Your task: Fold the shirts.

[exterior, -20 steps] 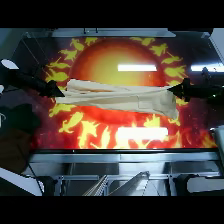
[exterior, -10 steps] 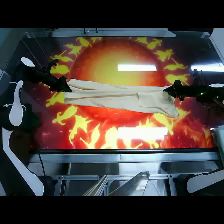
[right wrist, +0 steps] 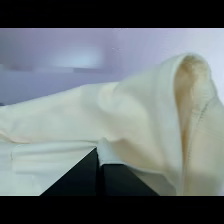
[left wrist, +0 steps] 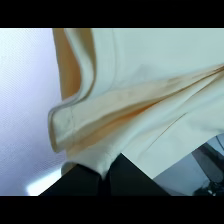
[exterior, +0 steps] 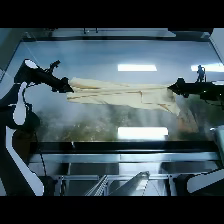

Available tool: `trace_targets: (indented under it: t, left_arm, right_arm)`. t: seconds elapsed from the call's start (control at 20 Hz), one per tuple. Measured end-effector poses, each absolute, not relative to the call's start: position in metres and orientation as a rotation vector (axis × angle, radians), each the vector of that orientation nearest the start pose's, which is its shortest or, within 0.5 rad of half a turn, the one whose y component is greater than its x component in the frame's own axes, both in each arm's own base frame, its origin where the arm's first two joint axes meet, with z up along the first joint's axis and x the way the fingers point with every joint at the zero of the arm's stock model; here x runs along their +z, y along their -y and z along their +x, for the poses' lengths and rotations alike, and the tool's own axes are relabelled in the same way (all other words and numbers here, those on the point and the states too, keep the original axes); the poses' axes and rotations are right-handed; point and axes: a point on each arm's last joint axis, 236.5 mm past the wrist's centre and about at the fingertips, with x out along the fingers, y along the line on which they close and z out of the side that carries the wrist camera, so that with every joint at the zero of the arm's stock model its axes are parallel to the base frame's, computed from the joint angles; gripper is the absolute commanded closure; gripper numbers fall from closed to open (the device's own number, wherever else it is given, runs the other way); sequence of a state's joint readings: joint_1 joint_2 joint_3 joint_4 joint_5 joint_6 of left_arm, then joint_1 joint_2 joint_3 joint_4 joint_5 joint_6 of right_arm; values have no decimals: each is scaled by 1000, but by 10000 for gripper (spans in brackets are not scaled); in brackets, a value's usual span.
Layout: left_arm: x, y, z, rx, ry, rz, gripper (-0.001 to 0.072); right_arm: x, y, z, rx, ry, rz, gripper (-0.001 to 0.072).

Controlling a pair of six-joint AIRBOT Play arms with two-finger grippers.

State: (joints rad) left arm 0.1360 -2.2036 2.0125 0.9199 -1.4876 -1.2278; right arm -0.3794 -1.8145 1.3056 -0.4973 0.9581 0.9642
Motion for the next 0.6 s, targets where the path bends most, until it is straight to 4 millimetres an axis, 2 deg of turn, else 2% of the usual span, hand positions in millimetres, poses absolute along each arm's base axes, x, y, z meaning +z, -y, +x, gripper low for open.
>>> trace_targets:
  t: [0.05,0.1,0.15,0.2,0.25,0.35,0.4,0.45,0.5,0.6]
  left_arm:
    - [-102,75,514,-592,-1455,-415,687]
    - [-102,77,515,-593,-1454,-411,600]
    - [-104,78,515,-588,-1455,-399,314]
    - [-103,79,515,-589,-1453,-398,14]
    - [-96,84,516,-605,-1443,-413,3]
    - [-89,81,518,-596,-1428,-395,3]
    - [-82,75,521,-584,-1413,-377,3]
    - [-69,74,524,-588,-1388,-376,3]
    - [-57,74,526,-593,-1368,-377,3]
    - [-37,72,528,-599,-1330,-387,19]
  right_arm:
    - [-69,22,516,286,-969,807,675]
    - [-69,20,516,289,-971,804,499]
    - [-70,21,516,287,-971,796,302]
    - [-69,20,516,294,-969,788,274]
    - [-66,18,515,312,-971,782,274]
    - [-54,15,511,375,-977,772,272]
    - [-47,20,510,394,-971,770,185]
    - [-40,23,507,421,-974,773,30]
    - [-34,27,504,435,-974,776,20]
    - [-35,39,496,438,-999,773,20]
